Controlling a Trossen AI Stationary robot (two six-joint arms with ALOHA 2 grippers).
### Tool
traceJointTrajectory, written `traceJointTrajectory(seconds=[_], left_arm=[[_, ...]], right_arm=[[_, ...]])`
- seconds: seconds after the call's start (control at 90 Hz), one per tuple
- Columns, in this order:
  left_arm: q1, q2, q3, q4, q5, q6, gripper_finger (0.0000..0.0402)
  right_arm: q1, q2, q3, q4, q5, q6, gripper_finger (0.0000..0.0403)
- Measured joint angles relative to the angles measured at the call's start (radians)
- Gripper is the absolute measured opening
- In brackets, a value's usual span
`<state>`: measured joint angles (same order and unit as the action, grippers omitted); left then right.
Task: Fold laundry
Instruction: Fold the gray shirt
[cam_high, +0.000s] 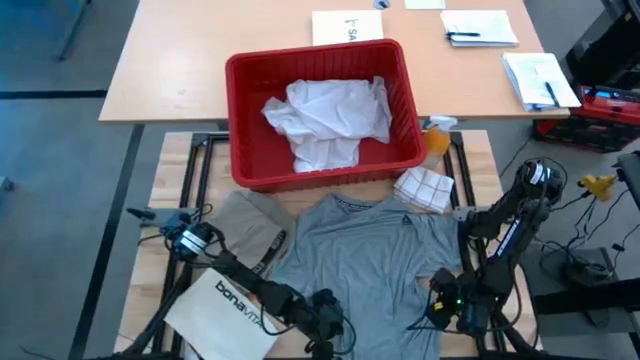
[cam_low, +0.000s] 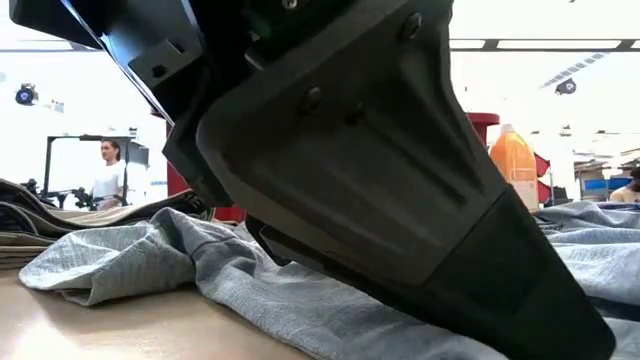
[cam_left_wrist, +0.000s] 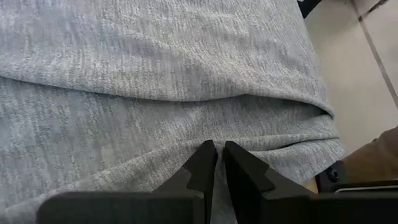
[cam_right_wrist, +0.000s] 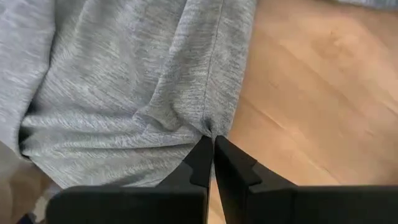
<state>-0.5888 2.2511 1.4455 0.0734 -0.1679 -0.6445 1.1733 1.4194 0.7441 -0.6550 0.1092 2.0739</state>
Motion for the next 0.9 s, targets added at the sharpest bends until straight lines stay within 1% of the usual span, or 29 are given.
traceJointTrajectory(seconds=[0.222, 0.378, 0.467, 0.511, 0.6, 0.9], left_arm=[[-0.003, -0.073, -0.006, -0.124, 0.009, 0.032, 0.0025], [-0.004, -0.140, -0.003, -0.158, 0.001, 0.069, 0.0025], [-0.006, -0.139, -0.003, -0.208, 0.001, 0.069, 0.0025], [-0.008, -0.131, -0.008, -0.236, 0.001, 0.066, 0.0025], [-0.008, -0.122, -0.019, -0.235, 0.000, 0.057, 0.0025], [-0.007, -0.101, -0.030, -0.212, -0.007, 0.007, 0.0025]], right_arm=[[0.004, -0.002, 0.009, -0.006, -0.001, -0.022, 0.0000], [0.005, -0.005, 0.019, -0.013, -0.025, -0.067, 0.0000], [0.006, -0.010, 0.020, -0.025, -0.042, -0.082, 0.0000], [0.008, -0.015, 0.019, -0.053, -0.080, -0.076, 0.0000], [0.013, -0.020, 0.016, -0.078, -0.128, -0.057, 0.0000], [0.013, -0.080, 0.017, -0.093, -0.102, -0.078, 0.0000]])
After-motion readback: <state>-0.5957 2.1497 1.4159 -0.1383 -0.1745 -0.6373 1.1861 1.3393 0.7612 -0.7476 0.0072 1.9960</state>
